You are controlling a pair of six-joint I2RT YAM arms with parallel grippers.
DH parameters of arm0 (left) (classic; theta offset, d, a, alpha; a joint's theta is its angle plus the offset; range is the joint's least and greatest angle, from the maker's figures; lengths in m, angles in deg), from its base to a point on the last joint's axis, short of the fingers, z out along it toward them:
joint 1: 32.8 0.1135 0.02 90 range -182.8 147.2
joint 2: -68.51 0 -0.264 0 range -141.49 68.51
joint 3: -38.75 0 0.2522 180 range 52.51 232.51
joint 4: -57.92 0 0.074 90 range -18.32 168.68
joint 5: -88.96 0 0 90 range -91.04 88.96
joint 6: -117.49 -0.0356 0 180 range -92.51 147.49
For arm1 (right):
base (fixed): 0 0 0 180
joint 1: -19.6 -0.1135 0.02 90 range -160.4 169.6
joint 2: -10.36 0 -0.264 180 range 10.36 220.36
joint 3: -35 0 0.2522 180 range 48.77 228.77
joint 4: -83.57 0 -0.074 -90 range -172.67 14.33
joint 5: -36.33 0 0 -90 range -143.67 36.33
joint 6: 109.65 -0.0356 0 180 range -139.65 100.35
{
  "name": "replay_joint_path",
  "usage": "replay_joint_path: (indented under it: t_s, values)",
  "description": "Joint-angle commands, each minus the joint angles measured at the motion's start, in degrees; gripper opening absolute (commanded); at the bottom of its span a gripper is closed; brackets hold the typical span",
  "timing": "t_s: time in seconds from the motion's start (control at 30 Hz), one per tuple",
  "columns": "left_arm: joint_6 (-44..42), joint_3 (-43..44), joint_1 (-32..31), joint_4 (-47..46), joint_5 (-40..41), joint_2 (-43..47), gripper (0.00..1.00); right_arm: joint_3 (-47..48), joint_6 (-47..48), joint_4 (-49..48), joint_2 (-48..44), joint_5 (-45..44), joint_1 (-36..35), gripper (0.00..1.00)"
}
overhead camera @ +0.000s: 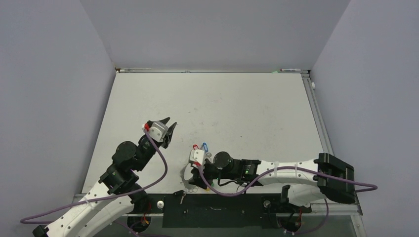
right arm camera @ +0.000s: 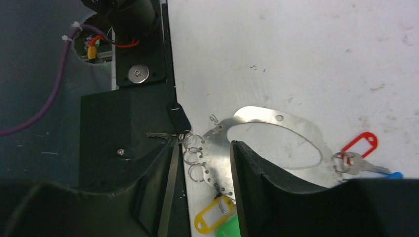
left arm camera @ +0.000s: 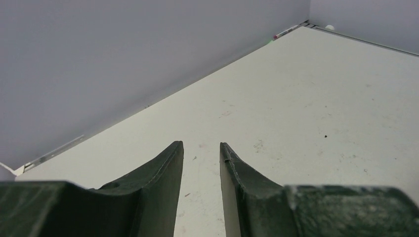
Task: Put the keys on the keyring
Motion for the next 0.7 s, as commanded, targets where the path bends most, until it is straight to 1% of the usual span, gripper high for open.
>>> replay_joint_path:
  t_s: [0.0, 0.03, 0.1, 0.13, 0.2, 0.27, 0.33, 0.37, 0.4, 0.43, 0.53, 0.67]
  values:
    - [0.3, 1.8, 0.7, -0.6, 7.0, 0.2, 0.31, 2.5, -7.3, -5.9, 6.2, -9.8, -5.5, 0.42]
    - [0.3, 1.8, 0.7, -0.6, 8.2, 0.3, 0.32, 3.4, -9.6, -5.2, 7.5, -14.1, -7.0, 0.42]
    - [0.3, 1.8, 0.8, -0.6, 10.5, 0.7, 0.34, 5.5, -15.7, -3.0, 9.8, -27.5, -10.8, 0.42]
    - [0.2, 1.7, 0.9, -0.7, 11.3, 0.8, 0.35, 7.3, -20.0, 0.4, 11.0, -37.0, -13.0, 0.42]
    - [0.2, 1.7, 1.1, -1.0, 12.5, 0.9, 0.37, 11.4, -29.7, 7.4, 13.7, -48.2, -17.1, 0.42]
    - [0.3, 1.8, 1.2, -0.9, 12.5, 0.9, 0.38, 15.8, -35.8, 12.6, 17.6, -54.7, -21.3, 0.42]
    - [0.3, 1.8, 1.3, -0.7, 12.0, 1.0, 0.38, 21.3, -44.3, 21.8, 21.6, -62.4, -24.7, 0.42]
    - [0.3, 1.8, 1.3, -0.7, 12.1, 1.0, 0.38, 23.3, -48.8, 25.9, 23.2, -63.8, -25.4, 0.41]
    - [0.3, 1.8, 1.3, -0.7, 12.2, 1.2, 0.38, 24.9, -52.3, 28.0, 24.7, -63.2, -25.6, 0.40]
    - [0.2, 1.7, 1.3, -0.9, 12.4, 1.4, 0.38, 25.5, -54.2, 28.2, 25.8, -60.9, -25.4, 0.40]
    - [0.1, 1.4, 1.3, -1.0, 12.4, 1.5, 0.39, 25.7, -58.0, 24.3, 27.6, -54.1, -24.7, 0.41]
    - [-0.3, 1.6, 1.3, -0.8, 12.7, 1.3, 0.39, 27.6, -66.7, 25.0, 30.5, -50.3, -24.6, 0.46]
